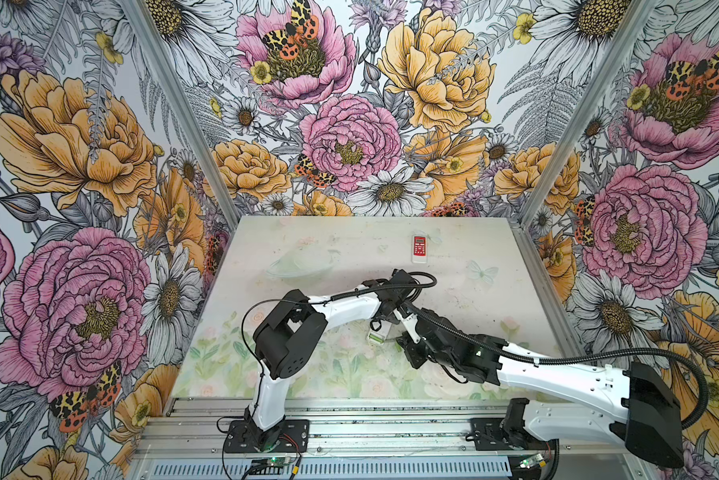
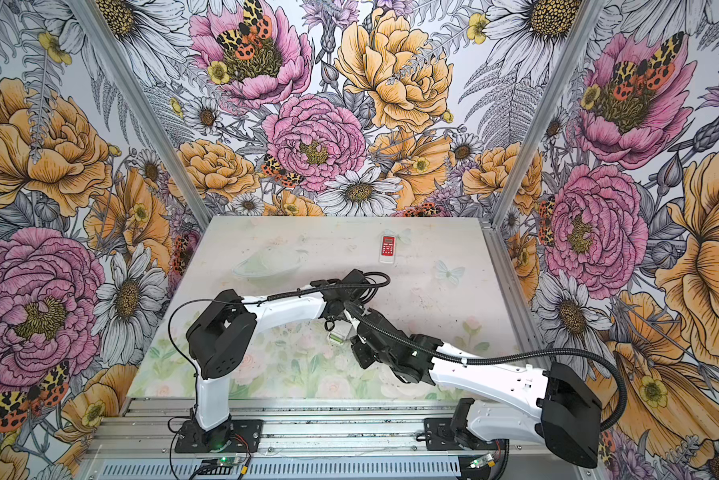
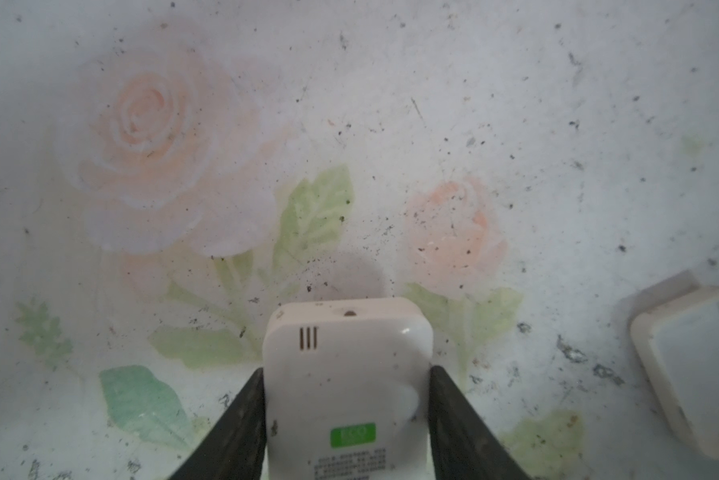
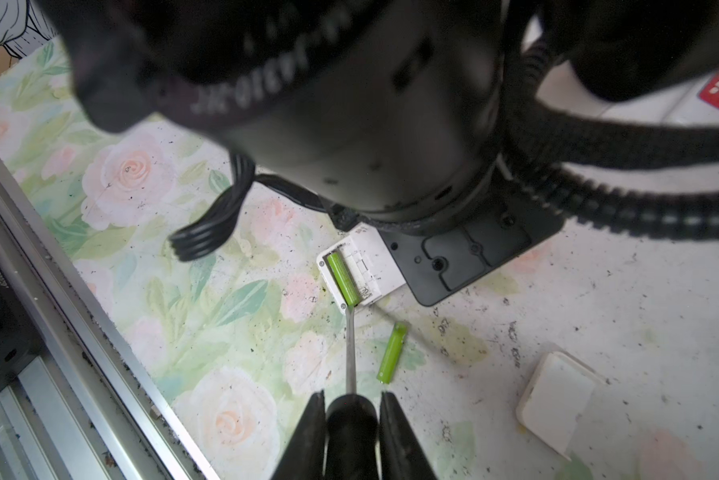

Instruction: Unload the batteries from the remote control

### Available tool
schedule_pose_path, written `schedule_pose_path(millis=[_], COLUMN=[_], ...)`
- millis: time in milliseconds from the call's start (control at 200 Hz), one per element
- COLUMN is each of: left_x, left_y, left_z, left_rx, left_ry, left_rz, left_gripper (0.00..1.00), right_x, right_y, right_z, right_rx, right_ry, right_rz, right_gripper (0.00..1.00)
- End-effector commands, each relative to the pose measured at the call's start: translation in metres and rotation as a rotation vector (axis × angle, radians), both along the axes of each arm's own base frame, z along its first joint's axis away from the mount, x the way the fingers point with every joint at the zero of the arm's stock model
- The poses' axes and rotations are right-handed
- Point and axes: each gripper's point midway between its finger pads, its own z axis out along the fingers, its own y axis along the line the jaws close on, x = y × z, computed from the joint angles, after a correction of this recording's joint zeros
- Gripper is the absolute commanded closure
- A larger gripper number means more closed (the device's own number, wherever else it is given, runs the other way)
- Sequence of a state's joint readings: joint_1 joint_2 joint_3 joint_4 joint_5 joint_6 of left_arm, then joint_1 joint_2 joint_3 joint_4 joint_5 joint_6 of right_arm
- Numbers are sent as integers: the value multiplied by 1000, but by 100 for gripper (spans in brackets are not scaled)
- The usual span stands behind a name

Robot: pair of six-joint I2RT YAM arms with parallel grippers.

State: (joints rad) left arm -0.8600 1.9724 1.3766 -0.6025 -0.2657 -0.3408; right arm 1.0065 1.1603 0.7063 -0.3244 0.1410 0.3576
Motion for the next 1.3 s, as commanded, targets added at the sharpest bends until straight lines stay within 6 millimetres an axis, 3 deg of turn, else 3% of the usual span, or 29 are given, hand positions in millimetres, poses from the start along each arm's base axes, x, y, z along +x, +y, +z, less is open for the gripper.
schedule_pose_path(millis=[0, 685, 1021, 1296], left_x=[6, 5, -2, -3], left_y=[-10, -11, -19, -22], left_z=[13, 14, 12, 13], left_rx=[-50, -62, -163, -217], left_ry=[-18, -12, 35, 60], left_rz=[6, 7, -3, -9], left_gripper=[96, 96, 98, 98], right_x=[2, 5, 4, 3], right_y=[3, 7, 5, 5], right_z=[1, -9, 0, 5], right_rx=[19, 13, 305, 413], right_ry=[-7, -1, -132, -165], right_rz=[-6, -25, -115, -123], right_gripper=[100, 100, 100, 100])
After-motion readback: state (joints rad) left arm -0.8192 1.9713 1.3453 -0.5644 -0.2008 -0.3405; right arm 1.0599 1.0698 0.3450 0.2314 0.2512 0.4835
